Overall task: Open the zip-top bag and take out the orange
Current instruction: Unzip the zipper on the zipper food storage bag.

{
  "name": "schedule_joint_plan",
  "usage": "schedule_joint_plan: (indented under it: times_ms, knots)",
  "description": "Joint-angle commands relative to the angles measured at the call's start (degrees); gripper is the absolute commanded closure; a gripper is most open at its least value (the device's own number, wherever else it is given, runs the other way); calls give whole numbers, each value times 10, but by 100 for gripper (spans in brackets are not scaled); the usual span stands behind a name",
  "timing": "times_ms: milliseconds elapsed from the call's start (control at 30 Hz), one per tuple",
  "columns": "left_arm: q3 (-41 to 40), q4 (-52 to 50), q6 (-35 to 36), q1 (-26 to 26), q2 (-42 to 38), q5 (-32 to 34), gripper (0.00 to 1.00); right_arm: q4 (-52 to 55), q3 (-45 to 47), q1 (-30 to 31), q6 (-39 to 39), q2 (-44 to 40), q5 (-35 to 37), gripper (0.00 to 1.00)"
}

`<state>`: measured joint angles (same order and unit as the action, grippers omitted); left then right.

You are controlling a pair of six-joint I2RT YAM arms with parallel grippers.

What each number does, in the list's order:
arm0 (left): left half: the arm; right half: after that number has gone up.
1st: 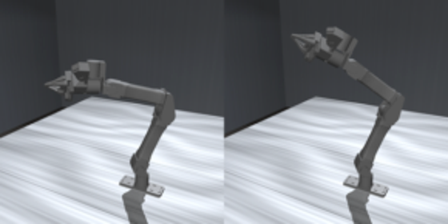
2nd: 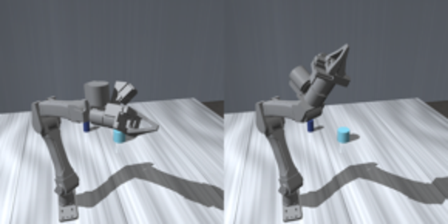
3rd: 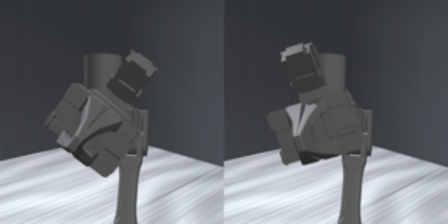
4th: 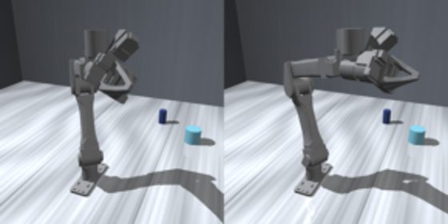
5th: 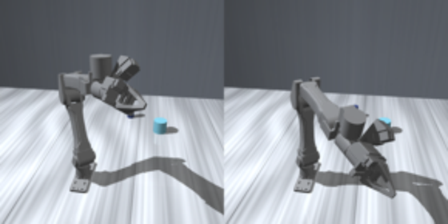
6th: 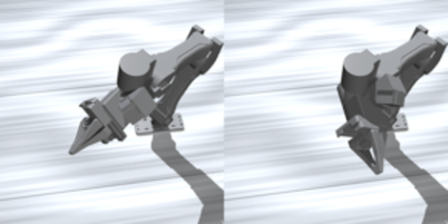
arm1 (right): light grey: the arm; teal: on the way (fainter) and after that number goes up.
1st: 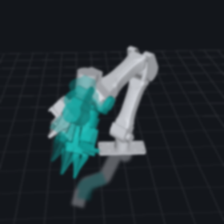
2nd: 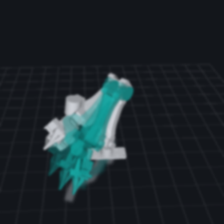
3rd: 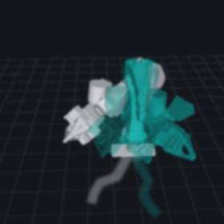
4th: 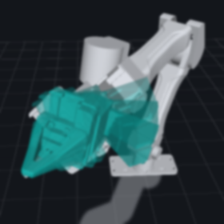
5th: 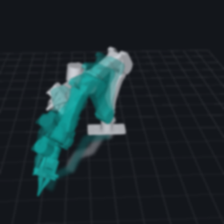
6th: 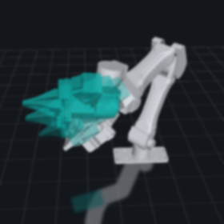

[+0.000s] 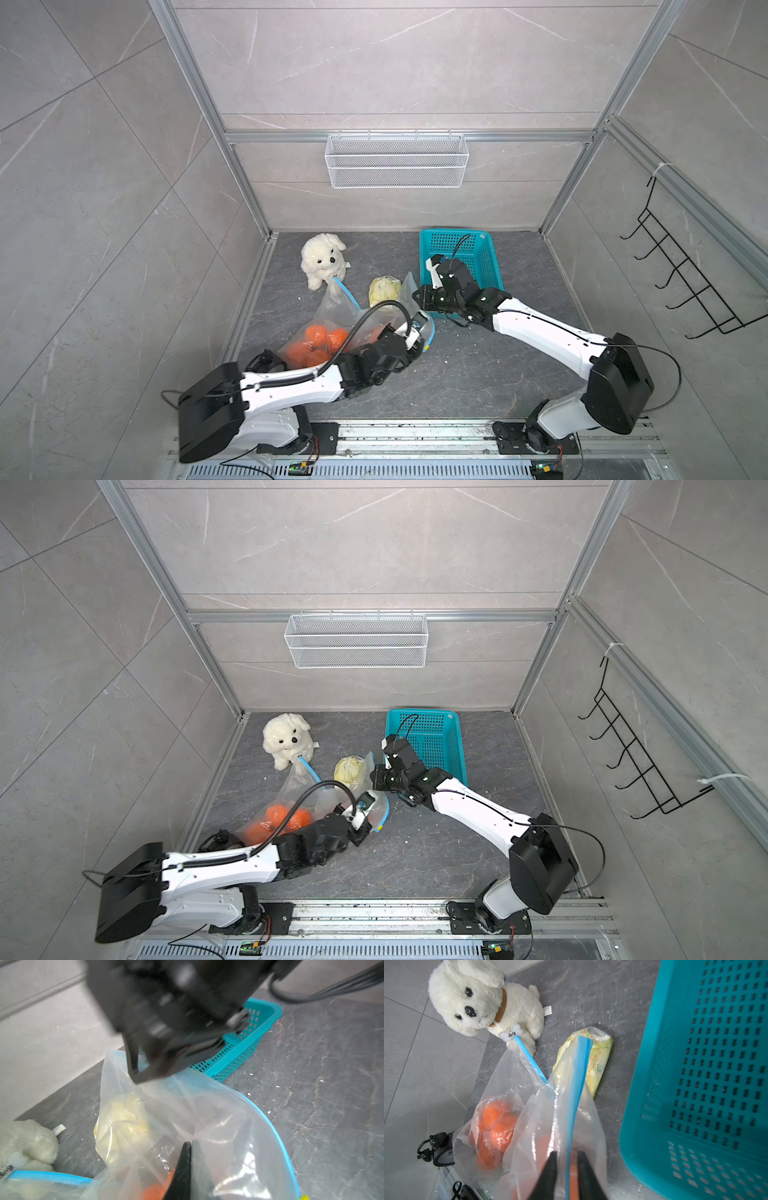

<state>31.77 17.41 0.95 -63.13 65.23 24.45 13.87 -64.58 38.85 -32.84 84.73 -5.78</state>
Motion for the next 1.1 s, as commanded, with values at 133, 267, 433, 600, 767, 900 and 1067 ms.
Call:
schedule_joint_plan:
  times_ms: [133,267,433,600,767,900,1067]
  knots:
    - [-55,-61,-81,120,-187,-217,100,-47,-14,-6,327,-54,-20,51]
    - [-39,-98,-99,173,-206,-299,100,-139,32,0,496,-86,-122,47]
    - [-13,-120,-119,223,-189,-355,100,-88,-4,33,651,-81,-93,44]
    - [-18,-71,-168,297,-182,-471,100,-257,124,74,728,-155,-75,6]
    - [-6,-62,-177,314,-162,-527,100,-239,130,95,774,-137,-32,8]
    - [-7,-58,-180,314,-163,-547,100,-297,144,120,809,-108,-31,12]
    - [3,-64,-183,316,-150,-543,100,-254,118,134,824,-80,-26,21]
